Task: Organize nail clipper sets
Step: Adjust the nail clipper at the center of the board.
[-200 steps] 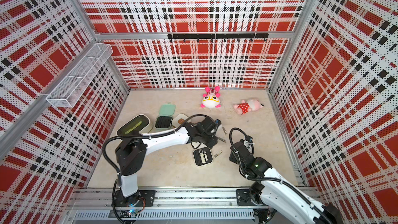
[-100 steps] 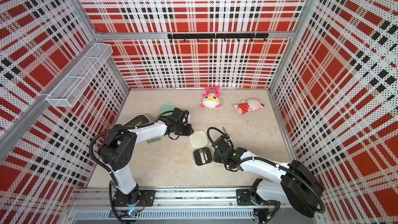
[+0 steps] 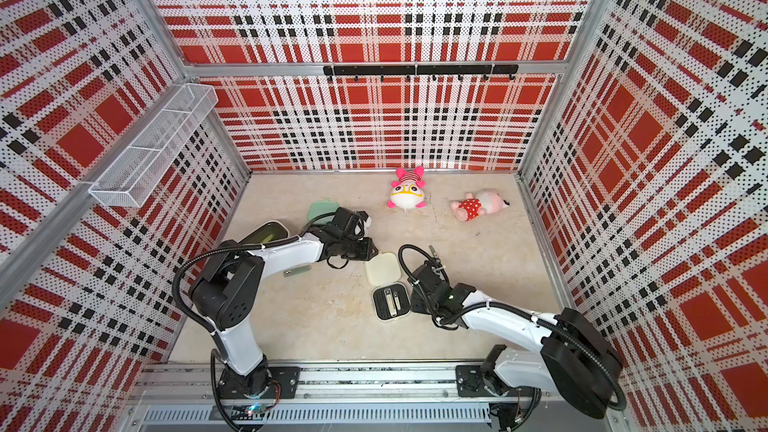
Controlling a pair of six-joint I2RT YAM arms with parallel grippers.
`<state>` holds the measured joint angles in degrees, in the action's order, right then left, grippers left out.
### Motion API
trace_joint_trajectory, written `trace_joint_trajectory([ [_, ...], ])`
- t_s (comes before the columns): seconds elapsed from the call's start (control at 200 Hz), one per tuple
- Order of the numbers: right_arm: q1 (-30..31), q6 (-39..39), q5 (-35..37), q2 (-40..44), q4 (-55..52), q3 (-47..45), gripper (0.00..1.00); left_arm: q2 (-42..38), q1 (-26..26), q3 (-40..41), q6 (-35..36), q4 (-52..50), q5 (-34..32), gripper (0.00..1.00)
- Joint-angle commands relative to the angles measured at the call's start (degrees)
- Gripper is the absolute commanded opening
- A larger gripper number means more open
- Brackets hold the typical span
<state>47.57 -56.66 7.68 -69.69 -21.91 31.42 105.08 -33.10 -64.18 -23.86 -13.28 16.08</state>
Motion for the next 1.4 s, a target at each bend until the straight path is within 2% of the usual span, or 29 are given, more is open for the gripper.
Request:
trace_joint_trajectory([
  [0.0,0.33,-0.98,0.01,0.86,-0.73,-0.72,0.12,1.26,-0.89,0.63,0.16,0.97,1.06,0.26],
  [0.536,0.33,-1.16,-1.79,-4.32,5.07,-2.11,0.11,0.92,-1.28,3.24,0.08,1.43,0.30,0.26],
  [0.852,0.16,-0.63,1.18,-7.98,5.50,0.64,0.12,0.10,-1.18,4.37,-0.08,1.59,-0.43,0.25],
  [1.393,-6.51,4.25,0.74,-17.26,7.59,9.71,0.12,-1.03,-1.44,6.14,-0.66,2.12,-1.05,0.25],
])
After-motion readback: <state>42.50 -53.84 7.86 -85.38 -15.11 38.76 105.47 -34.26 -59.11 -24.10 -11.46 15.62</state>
